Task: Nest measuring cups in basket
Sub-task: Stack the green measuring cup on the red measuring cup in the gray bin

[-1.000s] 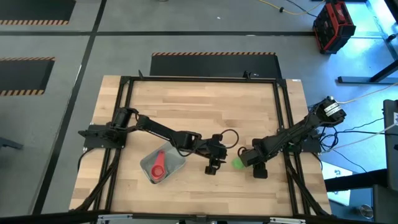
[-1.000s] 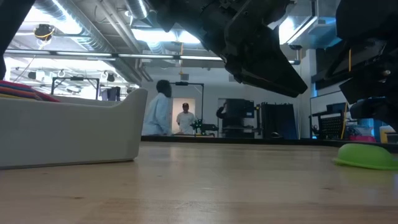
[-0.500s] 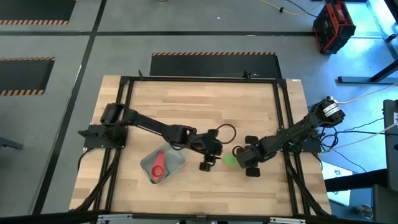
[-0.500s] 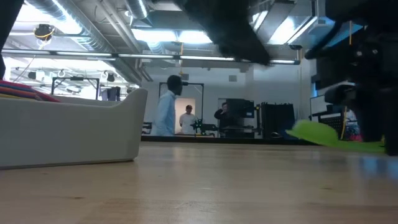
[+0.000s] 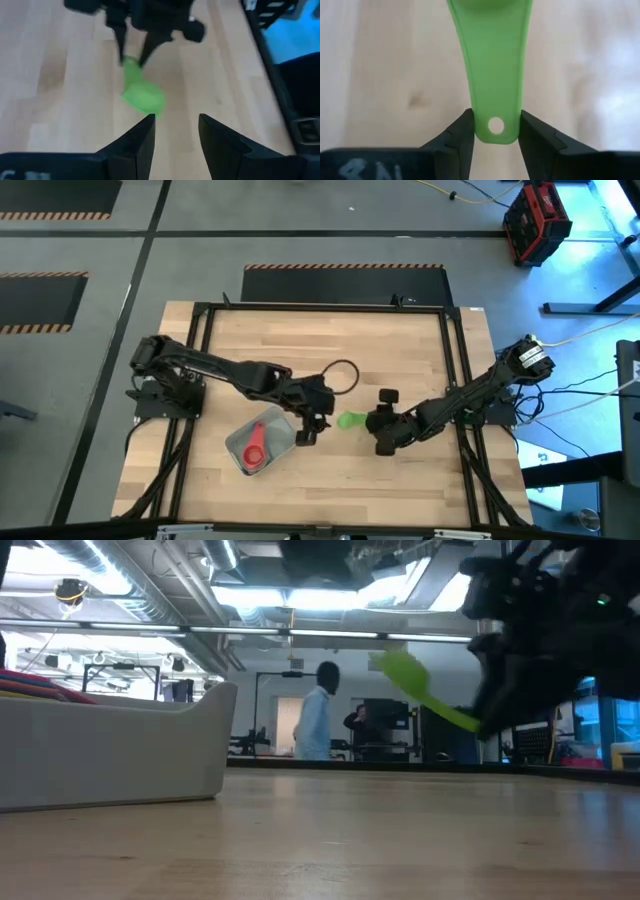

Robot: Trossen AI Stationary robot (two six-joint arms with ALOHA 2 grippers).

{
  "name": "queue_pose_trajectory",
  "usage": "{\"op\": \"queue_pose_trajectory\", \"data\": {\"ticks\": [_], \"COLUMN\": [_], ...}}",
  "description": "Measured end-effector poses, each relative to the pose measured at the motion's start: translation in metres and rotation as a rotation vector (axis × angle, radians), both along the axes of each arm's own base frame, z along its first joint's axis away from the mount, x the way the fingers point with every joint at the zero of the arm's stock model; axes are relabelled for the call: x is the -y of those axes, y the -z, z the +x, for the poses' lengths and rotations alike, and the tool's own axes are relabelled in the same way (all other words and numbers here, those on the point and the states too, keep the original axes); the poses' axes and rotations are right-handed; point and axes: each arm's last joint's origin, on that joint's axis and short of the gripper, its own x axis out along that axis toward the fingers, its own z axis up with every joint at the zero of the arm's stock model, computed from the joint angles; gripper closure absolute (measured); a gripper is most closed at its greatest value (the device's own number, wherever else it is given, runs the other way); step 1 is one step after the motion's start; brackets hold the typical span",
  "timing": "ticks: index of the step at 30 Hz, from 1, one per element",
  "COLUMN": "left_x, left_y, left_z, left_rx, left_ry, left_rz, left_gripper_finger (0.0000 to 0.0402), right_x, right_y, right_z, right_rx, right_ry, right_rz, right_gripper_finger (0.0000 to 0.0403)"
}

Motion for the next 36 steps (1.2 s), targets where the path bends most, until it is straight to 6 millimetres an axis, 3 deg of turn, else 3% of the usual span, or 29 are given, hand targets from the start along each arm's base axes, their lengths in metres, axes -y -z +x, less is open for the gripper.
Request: {"op": "queue_pose_trajectory", "data": {"ticks": [10,16,36], "left_x": [-0.005,-0.005,-0.005], "left_y": [-0.038,-0.051,-0.056], "left_z": [-0.034,-0.037,-0.035], "left_rx": [0.006,0.077,0.143], "left_ry": [-0.062,-0.071,-0.071], "left_rz": [-0.157,-0.188,-0.193], "left_gripper_finger": [0.0257,0.0257,0.0257], "right_x": [-0.001,-0.004,-0.008], "right_y": [-0.020,-0.034,-0.053], "right_z": [0.021,0.030,0.040], "right_rx": [0.290,0.385,0.531], "right_ry": [0.006,-0.010,-0.018], "right_rz": [-0.343,-0.481,-0.502], "right_gripper_finger": [0.0267,0.0267,0.0267]}}
